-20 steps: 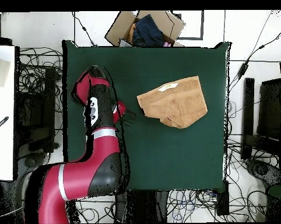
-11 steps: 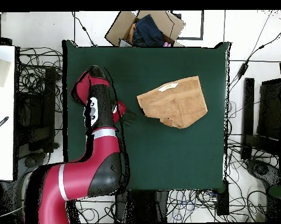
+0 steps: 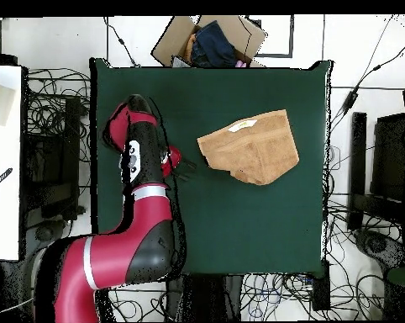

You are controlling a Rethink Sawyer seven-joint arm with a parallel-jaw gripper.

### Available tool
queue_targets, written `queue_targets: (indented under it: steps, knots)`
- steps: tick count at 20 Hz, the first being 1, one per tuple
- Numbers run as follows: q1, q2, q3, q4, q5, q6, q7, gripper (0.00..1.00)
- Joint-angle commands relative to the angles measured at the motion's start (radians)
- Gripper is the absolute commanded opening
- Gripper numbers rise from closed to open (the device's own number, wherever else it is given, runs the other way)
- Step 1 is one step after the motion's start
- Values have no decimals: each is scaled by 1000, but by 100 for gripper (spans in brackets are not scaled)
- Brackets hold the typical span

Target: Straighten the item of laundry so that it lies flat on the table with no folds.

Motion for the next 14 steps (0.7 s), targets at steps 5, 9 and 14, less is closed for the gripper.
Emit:
queue_targets:
  steps: [5,9,14]
  knots:
    - [58,85,125,-2,-32,-562,120,100]
    - [53,82,127,9,-36,-572,140,100]
    - [58,75,123,19,-42,-570,154,100]
